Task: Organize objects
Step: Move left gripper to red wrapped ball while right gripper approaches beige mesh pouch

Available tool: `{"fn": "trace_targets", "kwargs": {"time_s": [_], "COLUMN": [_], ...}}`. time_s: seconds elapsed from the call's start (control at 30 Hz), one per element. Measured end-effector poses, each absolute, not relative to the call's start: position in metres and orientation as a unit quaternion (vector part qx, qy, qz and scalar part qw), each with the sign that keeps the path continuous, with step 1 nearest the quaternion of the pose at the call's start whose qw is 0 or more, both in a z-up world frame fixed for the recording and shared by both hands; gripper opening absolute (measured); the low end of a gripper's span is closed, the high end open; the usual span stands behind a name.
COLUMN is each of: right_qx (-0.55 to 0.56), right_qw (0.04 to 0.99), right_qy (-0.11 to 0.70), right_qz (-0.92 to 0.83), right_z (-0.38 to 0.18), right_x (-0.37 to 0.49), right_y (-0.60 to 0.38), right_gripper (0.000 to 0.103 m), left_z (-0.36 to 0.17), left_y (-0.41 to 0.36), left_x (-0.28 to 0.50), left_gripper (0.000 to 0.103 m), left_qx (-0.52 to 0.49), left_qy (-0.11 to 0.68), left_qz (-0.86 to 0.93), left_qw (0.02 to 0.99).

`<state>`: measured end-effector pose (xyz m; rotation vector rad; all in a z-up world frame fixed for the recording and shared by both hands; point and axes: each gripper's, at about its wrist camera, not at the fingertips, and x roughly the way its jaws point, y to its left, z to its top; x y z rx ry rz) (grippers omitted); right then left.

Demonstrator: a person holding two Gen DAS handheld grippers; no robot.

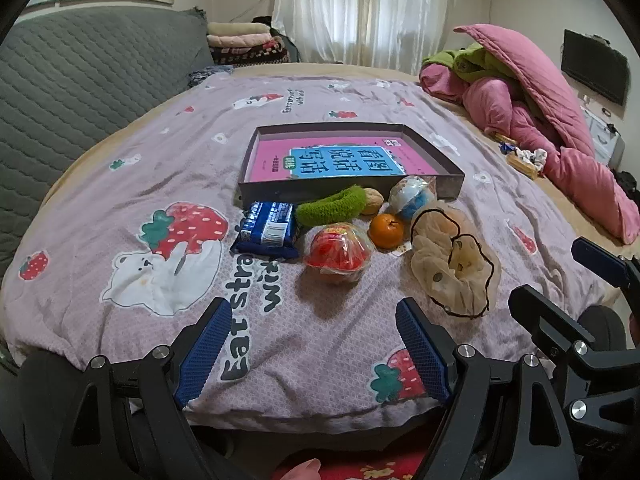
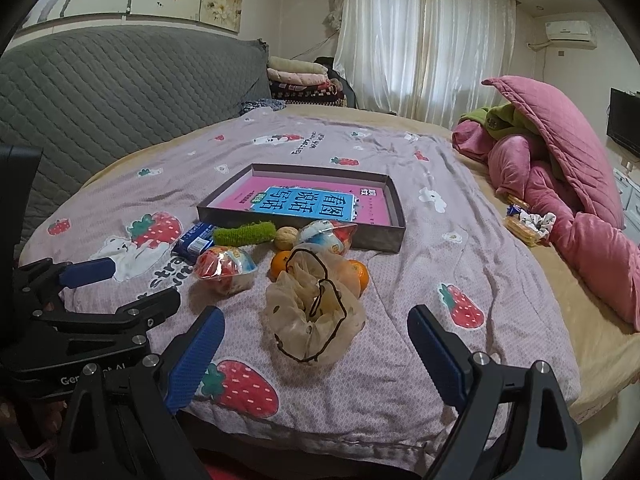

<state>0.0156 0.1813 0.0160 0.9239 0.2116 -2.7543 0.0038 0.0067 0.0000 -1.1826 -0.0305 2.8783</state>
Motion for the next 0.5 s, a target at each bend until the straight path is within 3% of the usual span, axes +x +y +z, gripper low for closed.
{"fn": "trace_targets", "kwargs": {"time_s": [0.5], "right_qx": [0.332], "right_qw": [0.116], "right_qy": [0.078], "right_qz": [-0.933], "right_z": [0.004], "right_x": [0.013], "right_y": [0.182], "right_gripper": [0.093], "left_z": [-0.006], "left_y": [0.007], "left_x": [0.0], "left_gripper": [0.085], "left_qx": [-0.39], "left_qy": [-0.013], "left_qz": [0.92], "left_qw": [0.024]}}
